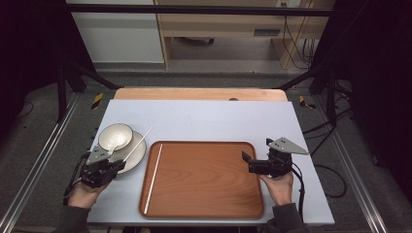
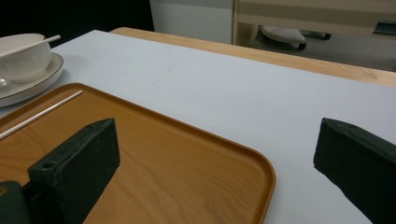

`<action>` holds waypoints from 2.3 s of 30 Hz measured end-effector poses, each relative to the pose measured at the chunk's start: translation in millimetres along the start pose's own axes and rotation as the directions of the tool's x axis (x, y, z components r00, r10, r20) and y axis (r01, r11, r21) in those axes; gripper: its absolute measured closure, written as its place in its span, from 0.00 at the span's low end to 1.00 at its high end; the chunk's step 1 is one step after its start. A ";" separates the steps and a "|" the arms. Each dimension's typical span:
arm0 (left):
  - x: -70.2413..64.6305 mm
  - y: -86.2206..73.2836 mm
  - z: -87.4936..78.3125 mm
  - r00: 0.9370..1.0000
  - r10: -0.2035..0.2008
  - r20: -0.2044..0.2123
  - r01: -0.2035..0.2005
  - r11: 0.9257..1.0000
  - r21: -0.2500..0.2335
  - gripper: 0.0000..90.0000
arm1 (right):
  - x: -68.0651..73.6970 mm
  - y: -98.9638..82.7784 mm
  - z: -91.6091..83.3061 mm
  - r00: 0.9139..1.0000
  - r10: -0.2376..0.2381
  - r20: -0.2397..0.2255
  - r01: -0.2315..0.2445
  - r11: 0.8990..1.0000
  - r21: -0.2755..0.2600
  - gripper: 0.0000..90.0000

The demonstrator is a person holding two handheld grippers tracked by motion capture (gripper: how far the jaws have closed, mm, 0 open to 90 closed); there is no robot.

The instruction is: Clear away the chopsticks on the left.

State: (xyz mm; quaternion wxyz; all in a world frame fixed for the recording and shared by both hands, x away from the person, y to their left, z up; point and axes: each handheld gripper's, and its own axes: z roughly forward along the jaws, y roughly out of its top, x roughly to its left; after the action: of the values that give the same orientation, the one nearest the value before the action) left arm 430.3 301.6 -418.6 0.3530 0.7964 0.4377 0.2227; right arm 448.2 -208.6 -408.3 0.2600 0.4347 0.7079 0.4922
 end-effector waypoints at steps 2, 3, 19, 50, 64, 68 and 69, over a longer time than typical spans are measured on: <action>-5.8 2.9 -2.5 1.000 -0.007 -0.012 0.007 1.000 -0.019 0.93 | -0.3 0.1 -0.4 1.000 0.002 0.002 -0.002 1.000 -0.001 0.01; -9.3 4.6 -3.7 1.000 -0.011 -0.018 0.011 0.999 -0.032 0.93 | -0.4 0.1 -0.6 1.000 0.003 0.001 -0.003 1.000 -0.002 0.01; -54.9 16.4 -3.9 0.998 -0.041 -0.045 0.033 0.987 -0.154 0.93 | 0.4 -0.1 -0.3 1.000 0.001 0.002 -0.001 1.000 0.001 0.01; -111.1 -1.3 14.6 0.943 -0.319 -0.094 0.289 0.926 -0.241 0.93 | 2.8 1.3 0.5 1.000 0.001 -0.009 -0.001 1.000 -0.003 0.01; -127.0 -26.3 35.1 0.930 -0.353 -0.106 0.335 0.929 -0.159 0.93 | 3.5 0.9 1.3 1.000 -0.005 -0.010 0.005 1.000 0.002 0.01; -127.1 -28.1 36.9 0.929 -0.351 -0.115 0.334 0.932 -0.141 0.93 | 3.9 0.7 1.9 1.000 -0.007 -0.010 0.007 1.000 0.003 0.01; -127.8 -28.4 37.6 0.928 -0.354 -0.114 0.338 0.931 -0.137 0.93 | 4.1 0.6 2.0 1.000 -0.007 -0.010 0.007 1.000 0.004 0.01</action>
State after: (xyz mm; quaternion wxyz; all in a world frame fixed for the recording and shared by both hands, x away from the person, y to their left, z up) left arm 373.8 189.0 -470.5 0.4013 0.6678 0.5809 0.2358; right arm 448.1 -204.0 -408.2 0.2573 0.4305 0.7116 0.4920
